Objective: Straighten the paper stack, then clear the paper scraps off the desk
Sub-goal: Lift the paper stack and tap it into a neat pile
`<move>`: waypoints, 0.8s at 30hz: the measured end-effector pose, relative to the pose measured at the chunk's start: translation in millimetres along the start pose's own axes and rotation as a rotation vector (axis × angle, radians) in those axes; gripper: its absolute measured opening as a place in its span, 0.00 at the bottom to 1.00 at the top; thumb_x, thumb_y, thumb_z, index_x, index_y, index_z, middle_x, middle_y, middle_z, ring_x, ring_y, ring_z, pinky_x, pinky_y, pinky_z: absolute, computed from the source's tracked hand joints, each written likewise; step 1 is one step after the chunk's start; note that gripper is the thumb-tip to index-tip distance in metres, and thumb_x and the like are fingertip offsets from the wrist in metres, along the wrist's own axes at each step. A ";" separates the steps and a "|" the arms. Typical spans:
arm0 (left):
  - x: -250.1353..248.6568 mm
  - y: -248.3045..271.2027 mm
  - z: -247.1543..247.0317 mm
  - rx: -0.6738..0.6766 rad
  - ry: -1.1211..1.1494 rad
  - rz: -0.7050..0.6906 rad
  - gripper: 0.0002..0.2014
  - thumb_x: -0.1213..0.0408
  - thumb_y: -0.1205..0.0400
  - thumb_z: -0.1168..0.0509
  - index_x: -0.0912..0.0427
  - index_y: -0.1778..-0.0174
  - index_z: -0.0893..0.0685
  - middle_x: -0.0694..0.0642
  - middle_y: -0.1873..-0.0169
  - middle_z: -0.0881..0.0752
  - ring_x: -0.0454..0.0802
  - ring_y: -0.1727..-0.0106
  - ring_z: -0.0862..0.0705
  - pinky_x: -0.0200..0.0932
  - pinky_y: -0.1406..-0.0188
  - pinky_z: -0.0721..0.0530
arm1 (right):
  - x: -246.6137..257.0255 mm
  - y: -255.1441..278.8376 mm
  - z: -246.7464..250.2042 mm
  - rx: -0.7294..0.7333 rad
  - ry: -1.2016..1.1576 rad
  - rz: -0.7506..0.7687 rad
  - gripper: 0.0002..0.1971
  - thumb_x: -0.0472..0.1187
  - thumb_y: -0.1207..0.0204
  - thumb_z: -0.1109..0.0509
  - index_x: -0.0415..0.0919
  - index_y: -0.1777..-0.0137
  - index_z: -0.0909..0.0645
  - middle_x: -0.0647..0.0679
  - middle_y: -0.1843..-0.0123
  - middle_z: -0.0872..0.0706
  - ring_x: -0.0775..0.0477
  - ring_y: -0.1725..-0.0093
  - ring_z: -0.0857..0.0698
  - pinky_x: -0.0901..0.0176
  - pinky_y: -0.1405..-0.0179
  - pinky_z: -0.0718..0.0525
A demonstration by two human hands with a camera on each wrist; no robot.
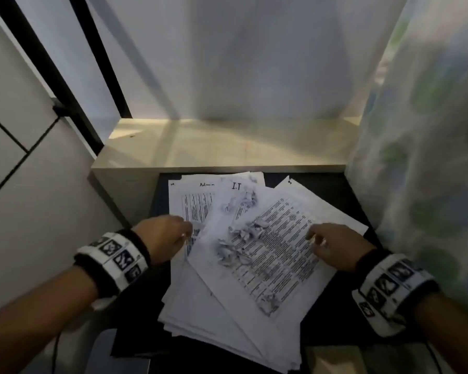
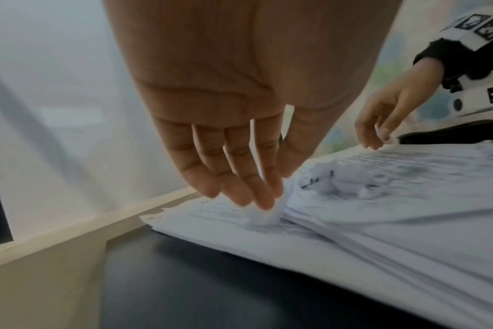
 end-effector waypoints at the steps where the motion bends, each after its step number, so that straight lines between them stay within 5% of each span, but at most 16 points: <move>1: 1.5 -14.3 0.2 0.008 0.018 0.014 0.14 0.62 0.17 0.44 0.52 0.39 0.19 0.52 0.43 0.16 0.52 0.40 0.18 0.43 0.41 0.20 | -1.4 -10.8 -0.8 -0.026 0.023 0.008 0.14 0.42 0.21 0.37 0.45 0.37 0.21 0.45 0.40 0.17 0.45 0.41 0.18 0.57 0.41 0.23; 5: 5.4 -55.6 1.8 -0.030 0.218 0.102 0.14 0.62 0.17 0.40 0.57 0.36 0.19 0.58 0.40 0.18 0.56 0.38 0.19 0.43 0.39 0.24 | -0.8 -36.5 3.6 -0.051 0.085 -0.041 0.18 0.51 0.21 0.36 0.46 0.35 0.23 0.43 0.35 0.21 0.44 0.35 0.21 0.58 0.37 0.26; 10: -4.0 -83.1 -13.1 -0.029 0.347 0.199 0.23 0.55 0.16 0.40 0.59 0.26 0.30 0.60 0.31 0.21 0.58 0.31 0.22 0.45 0.32 0.26 | 3.0 -44.8 -6.3 -0.033 0.123 -0.056 0.39 0.69 0.37 0.28 0.53 0.28 0.29 0.43 0.28 0.28 0.42 0.28 0.26 0.49 0.28 0.27; 14: -19.2 -77.7 -20.3 -0.059 0.401 0.206 0.30 0.55 0.18 0.37 0.60 0.21 0.37 0.62 0.26 0.26 0.58 0.27 0.25 0.44 0.31 0.27 | 15.0 -32.8 -25.4 0.008 0.096 -0.065 0.46 0.68 0.39 0.27 0.54 0.21 0.36 0.43 0.20 0.34 0.41 0.21 0.32 0.47 0.21 0.33; 17: -23.0 -69.5 -21.9 -0.067 0.535 0.224 0.37 0.59 0.21 0.32 0.61 0.19 0.41 0.64 0.24 0.30 0.60 0.27 0.25 0.48 0.39 0.21 | 23.3 -27.8 -34.0 0.005 0.069 -0.074 0.49 0.68 0.37 0.28 0.53 0.18 0.42 0.42 0.17 0.39 0.41 0.19 0.36 0.48 0.19 0.36; 20: -19.7 -64.8 -23.5 -0.085 0.607 0.265 0.44 0.58 0.24 0.28 0.62 0.18 0.46 0.64 0.23 0.32 0.60 0.24 0.28 0.51 0.30 0.25 | 29.6 -30.2 -34.4 0.001 0.087 -0.062 0.50 0.69 0.36 0.30 0.52 0.17 0.45 0.42 0.16 0.41 0.40 0.18 0.38 0.47 0.18 0.38; 22: -20.8 -63.2 -22.6 -0.092 0.605 0.283 0.44 0.57 0.25 0.26 0.65 0.19 0.43 0.63 0.23 0.31 0.60 0.24 0.29 0.50 0.30 0.27 | 34.8 -32.7 -33.2 0.009 0.107 -0.042 0.48 0.68 0.33 0.31 0.51 0.17 0.47 0.42 0.15 0.43 0.41 0.17 0.40 0.48 0.18 0.41; 24: -22.4 -65.6 -22.1 -0.089 0.580 0.275 0.32 0.58 0.26 0.26 0.64 0.28 0.29 0.62 0.33 0.21 0.59 0.30 0.23 0.49 0.36 0.24 | 38.1 -36.5 -32.9 0.012 0.104 -0.014 0.46 0.66 0.31 0.32 0.51 0.17 0.47 0.44 0.15 0.44 0.43 0.16 0.43 0.49 0.17 0.44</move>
Point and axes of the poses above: each hand's wrist, its own y-axis away from the middle knuckle, its own z-axis out of the back of the hand, x = y × z, the point moved 3 cm from there along -y, towards the middle knuckle
